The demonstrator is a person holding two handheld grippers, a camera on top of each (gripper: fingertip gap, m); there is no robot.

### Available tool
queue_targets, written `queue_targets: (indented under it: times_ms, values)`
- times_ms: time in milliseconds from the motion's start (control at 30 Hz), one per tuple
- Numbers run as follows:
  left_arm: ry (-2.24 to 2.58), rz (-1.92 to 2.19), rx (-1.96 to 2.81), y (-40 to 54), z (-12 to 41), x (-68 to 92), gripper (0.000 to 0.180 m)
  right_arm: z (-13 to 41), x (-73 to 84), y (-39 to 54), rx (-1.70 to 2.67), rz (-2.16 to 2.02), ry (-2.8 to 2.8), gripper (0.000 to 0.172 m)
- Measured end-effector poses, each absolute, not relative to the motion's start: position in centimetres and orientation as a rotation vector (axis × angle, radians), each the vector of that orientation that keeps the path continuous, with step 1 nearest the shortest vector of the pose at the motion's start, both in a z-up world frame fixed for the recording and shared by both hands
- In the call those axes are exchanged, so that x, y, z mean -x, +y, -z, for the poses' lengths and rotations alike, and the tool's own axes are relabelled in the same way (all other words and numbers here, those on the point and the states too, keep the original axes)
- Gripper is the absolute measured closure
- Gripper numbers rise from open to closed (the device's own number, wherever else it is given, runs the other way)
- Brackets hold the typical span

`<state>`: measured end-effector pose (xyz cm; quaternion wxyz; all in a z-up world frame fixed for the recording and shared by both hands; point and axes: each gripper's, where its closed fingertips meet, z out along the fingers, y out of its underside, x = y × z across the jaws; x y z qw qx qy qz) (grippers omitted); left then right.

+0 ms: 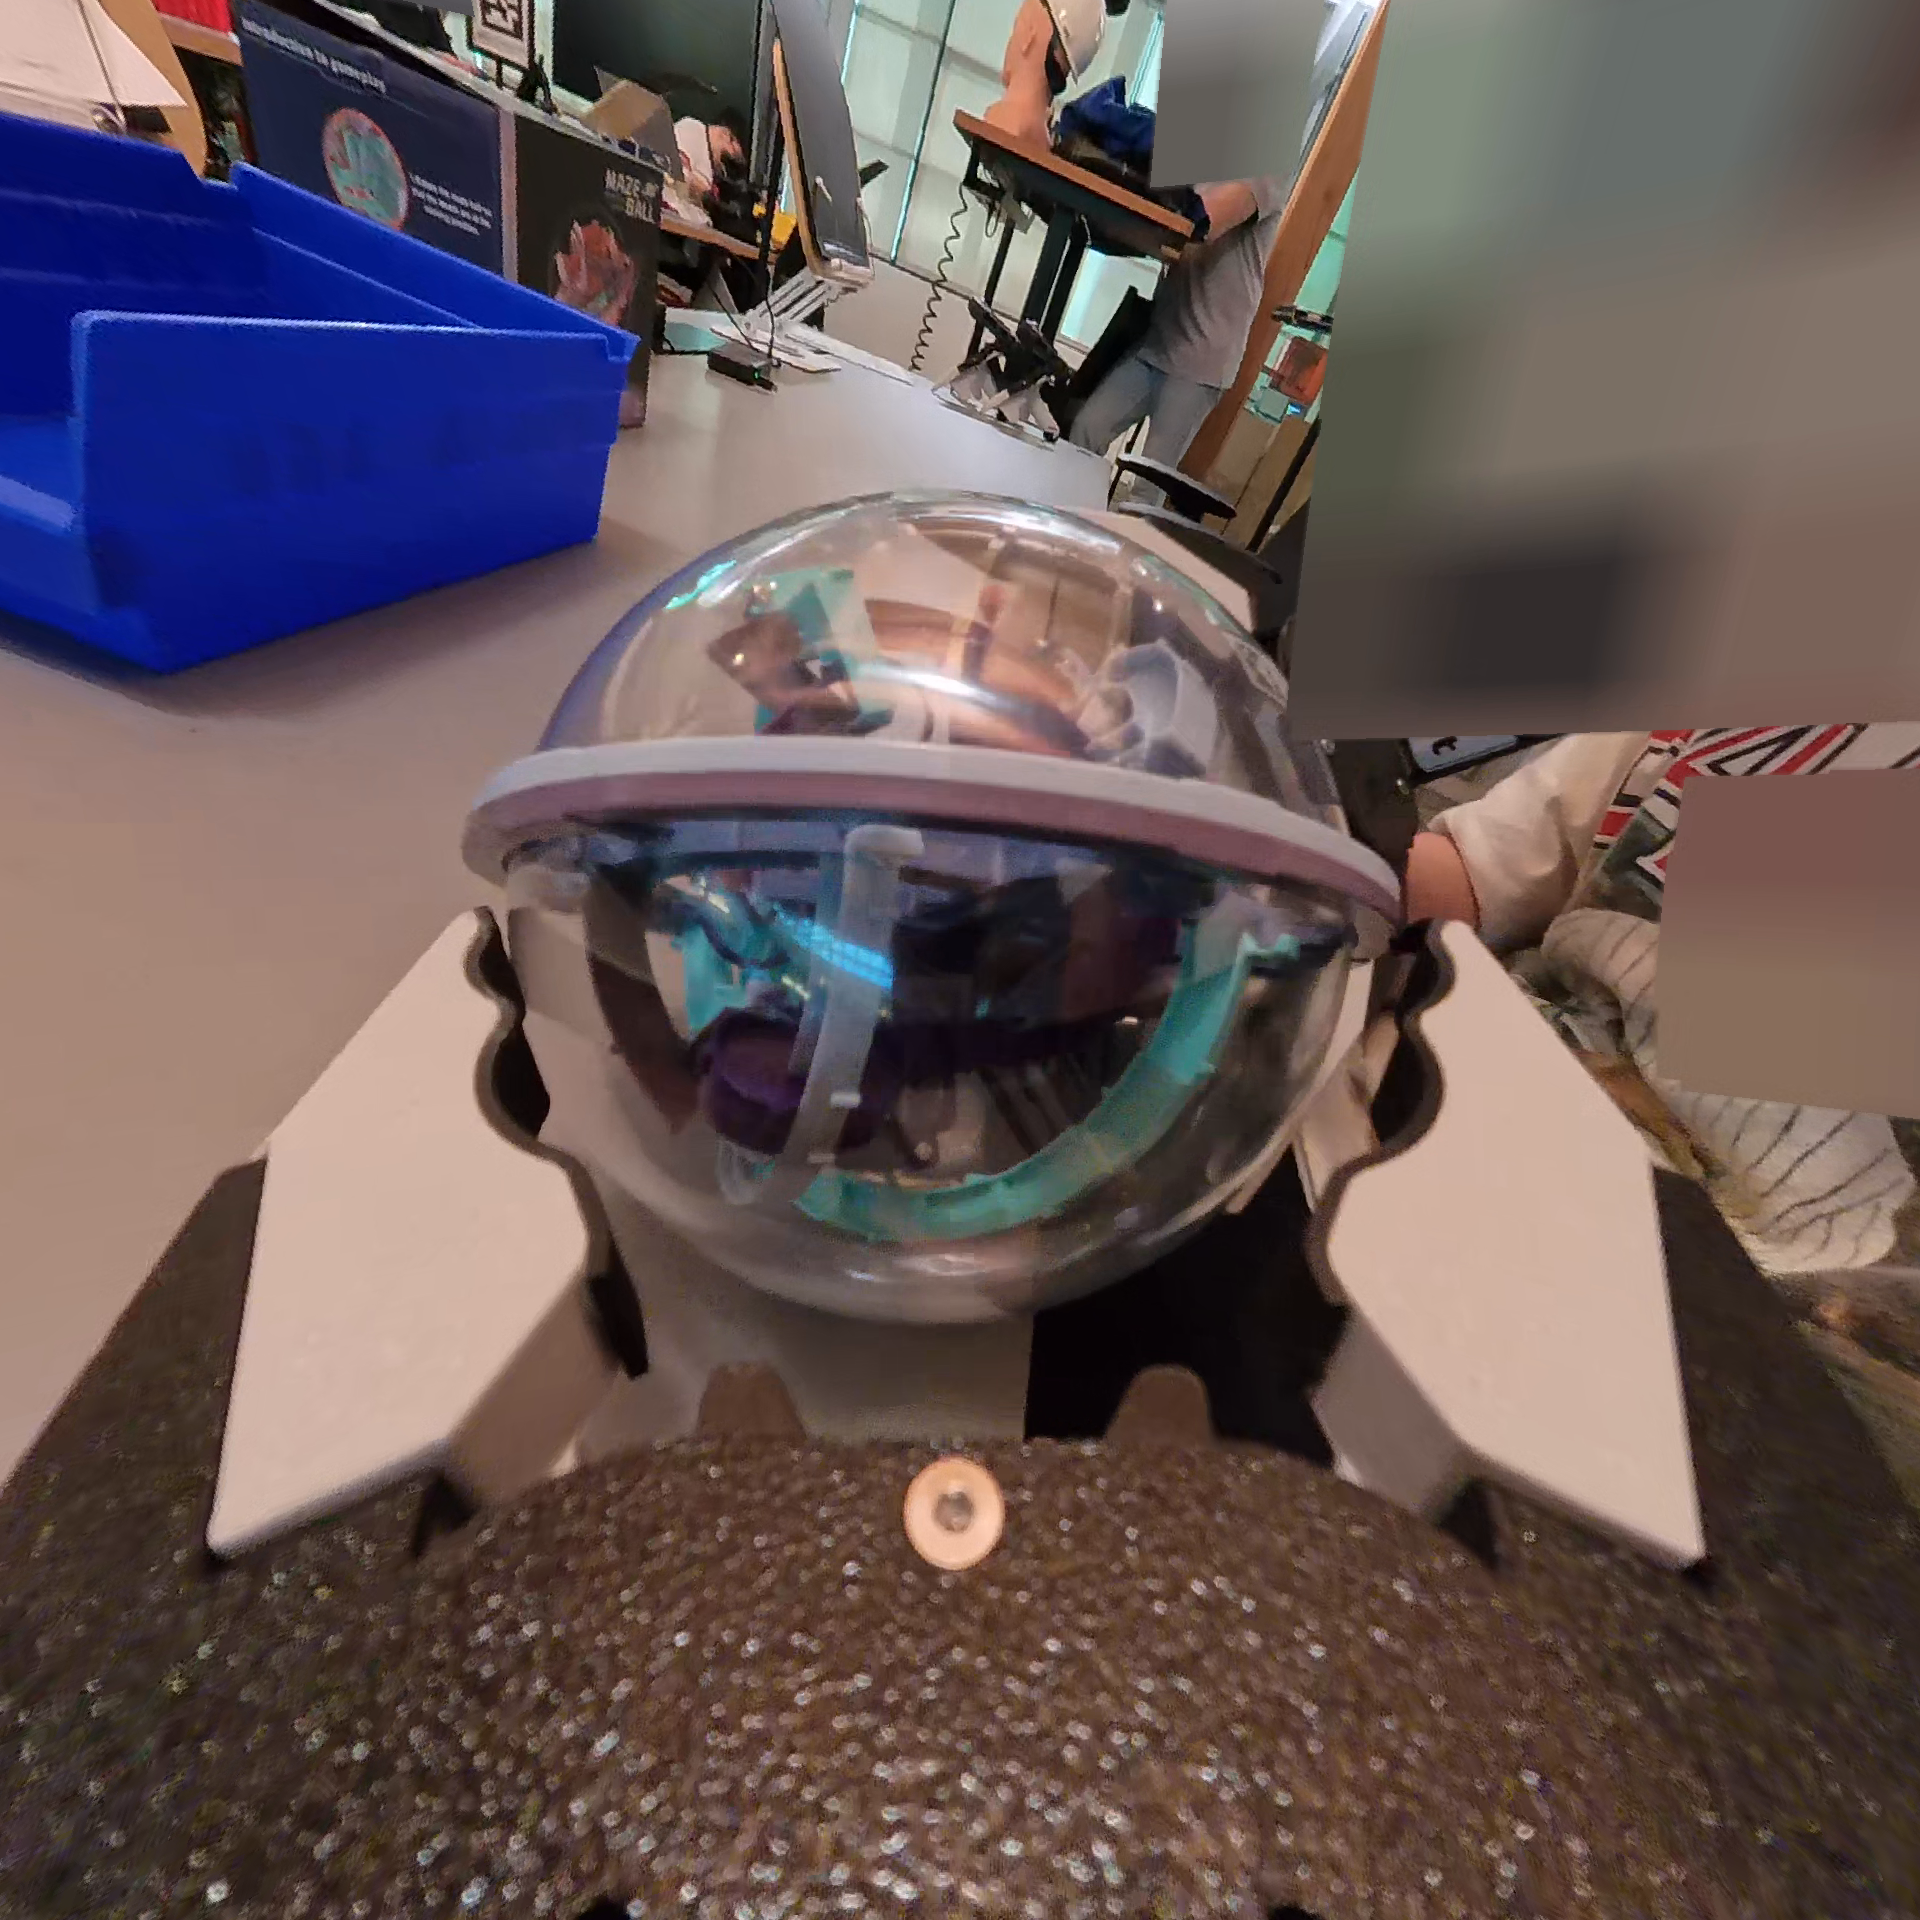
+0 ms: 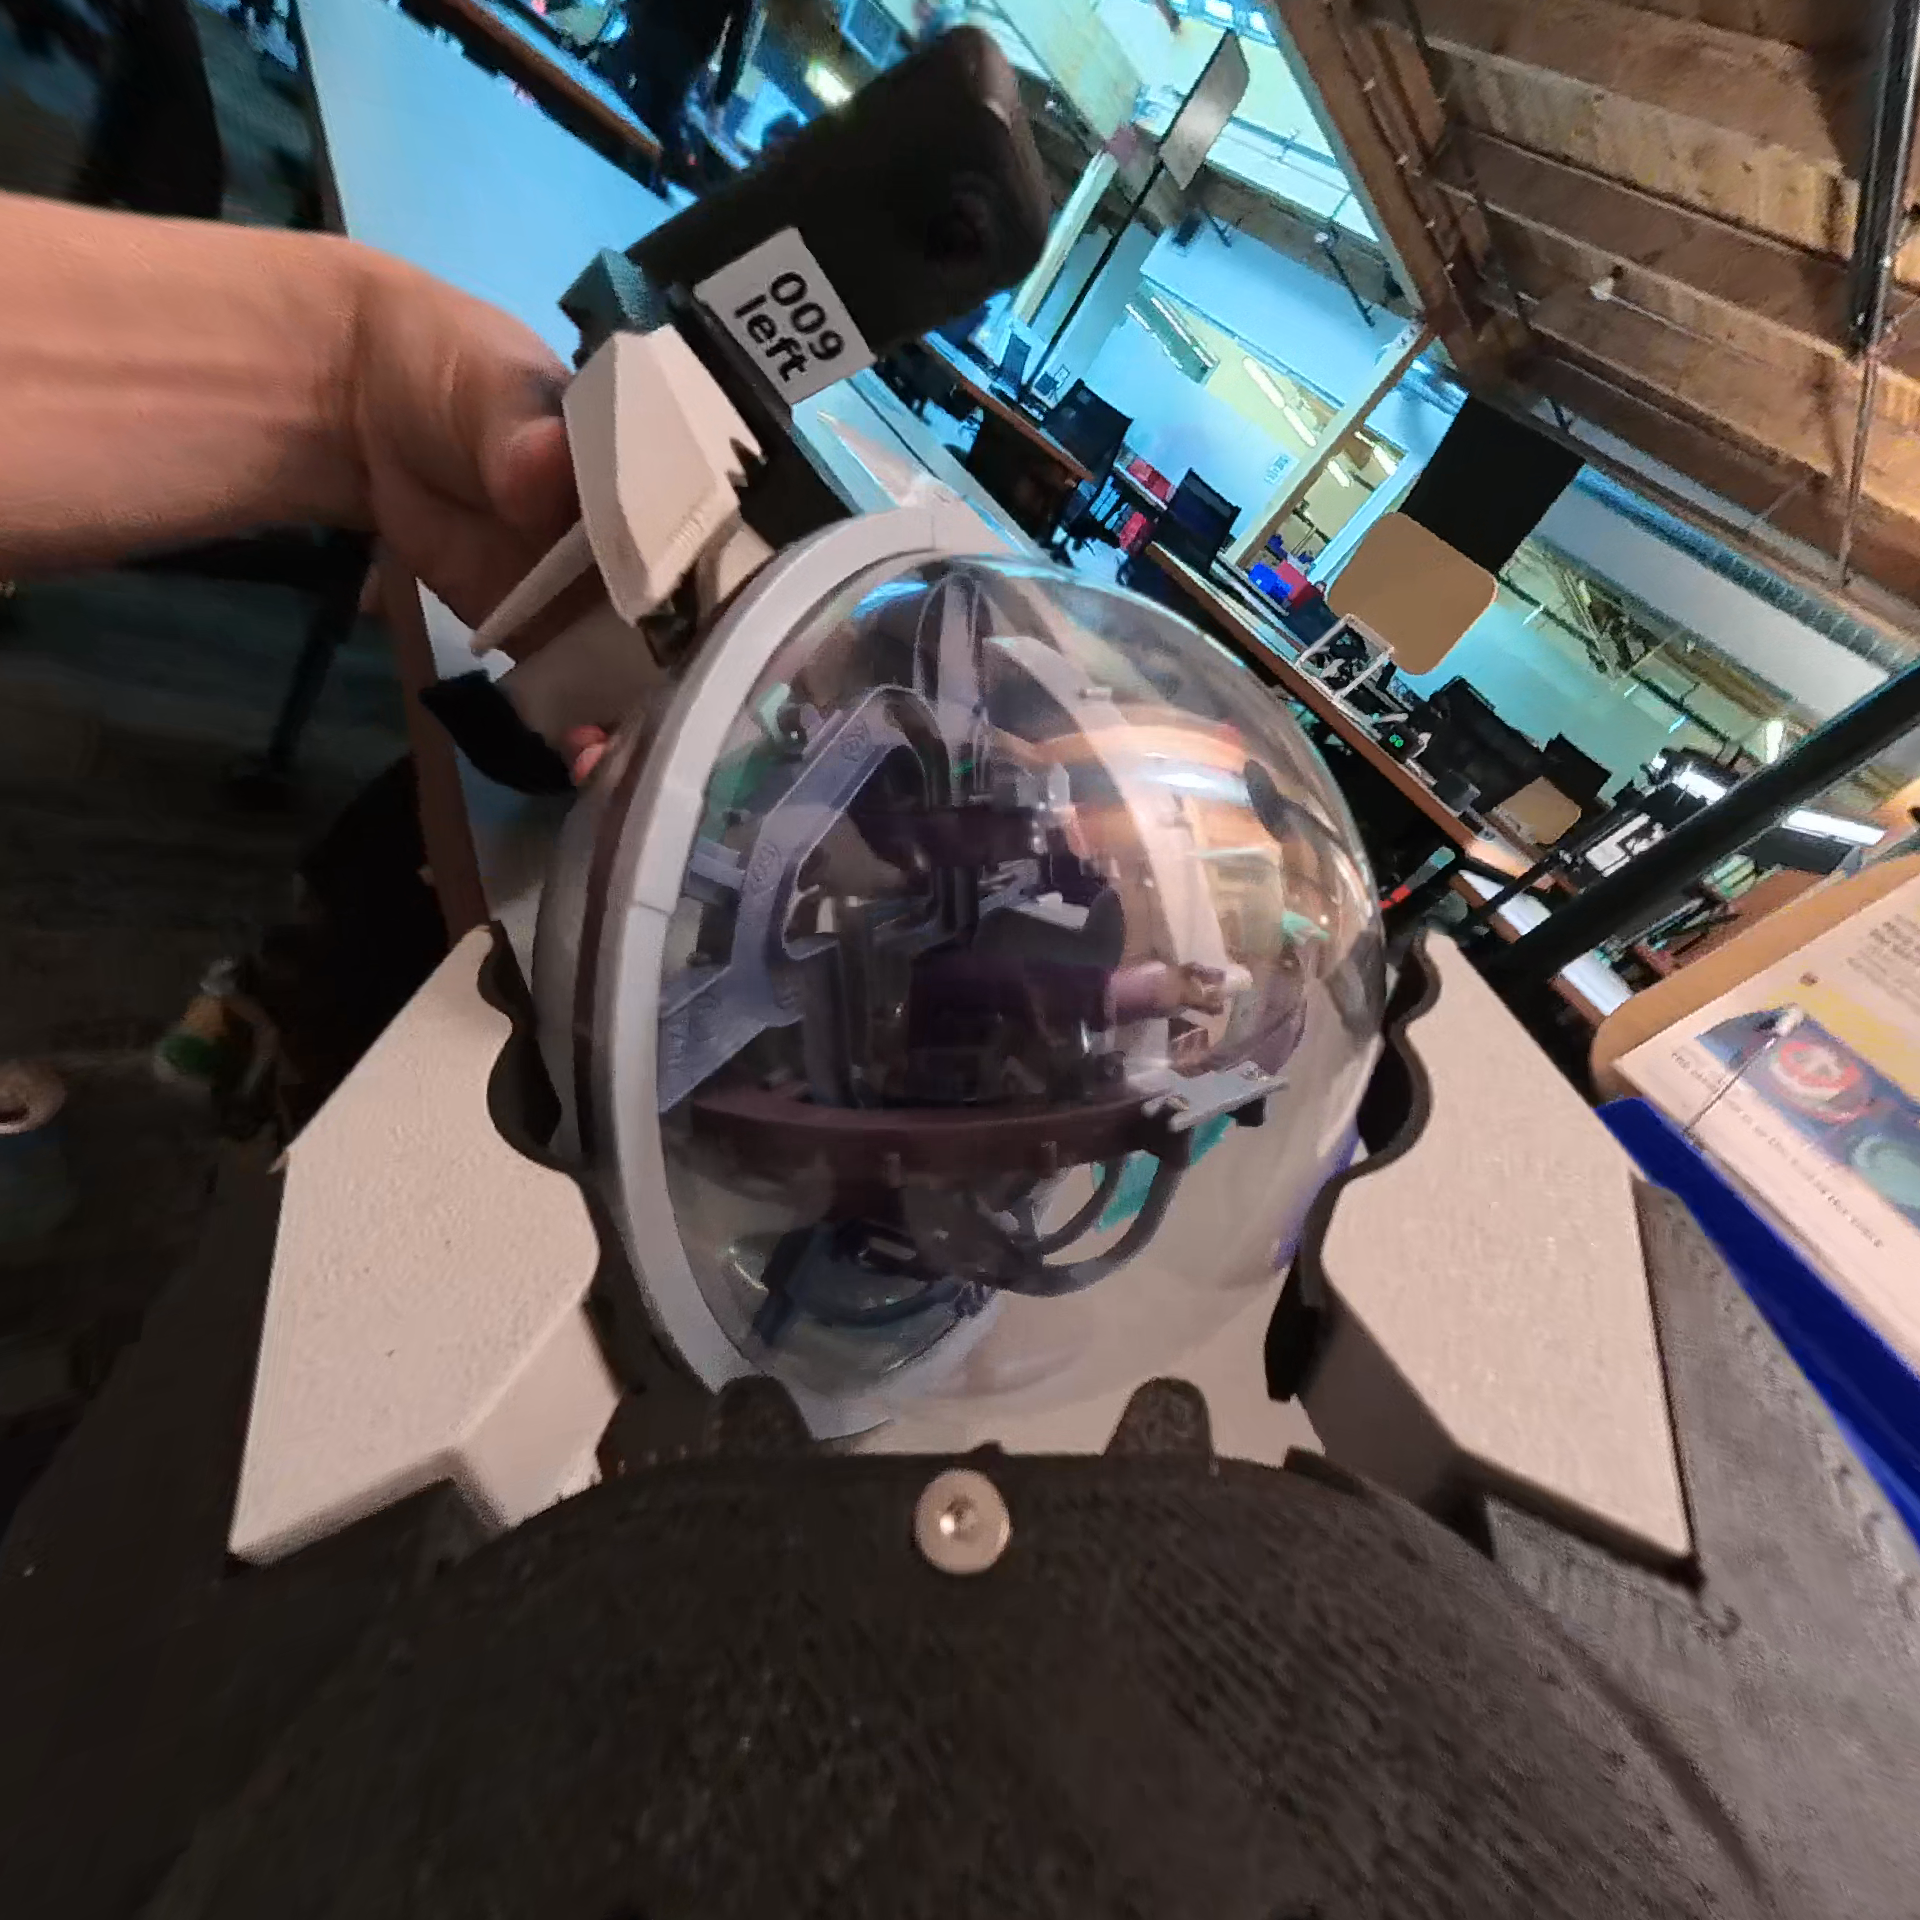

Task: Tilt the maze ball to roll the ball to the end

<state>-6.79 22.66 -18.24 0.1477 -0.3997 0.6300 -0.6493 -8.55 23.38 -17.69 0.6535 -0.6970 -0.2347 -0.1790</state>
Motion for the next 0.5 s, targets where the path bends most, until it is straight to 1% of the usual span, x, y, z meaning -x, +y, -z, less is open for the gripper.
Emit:
queue_targets:
  times_ms: [67,167,333,500]
  values:
    - [1.797,1.884,1.173,22.6,18.2,6.6,0.023,17.5,8.6,23.2,1.576,0.429,-0.568,0.02]
    - [1.786,1.916,1.186,22.4,18.2,6.6,0.024,17.4,8.8,22.9,1.563,0.437,-0.616,0.02]
    - [1.611,2.156,1.253,23.4,16.3,6.5,0.026,17.9,8.9,23.0,1.543,0.585,-0.784,0.02]
    - [1.606,2.133,1.301,23.5,16.1,6.1,0.025,18.2,8.7,23.1,1.534,0.642,-0.887,0.02]
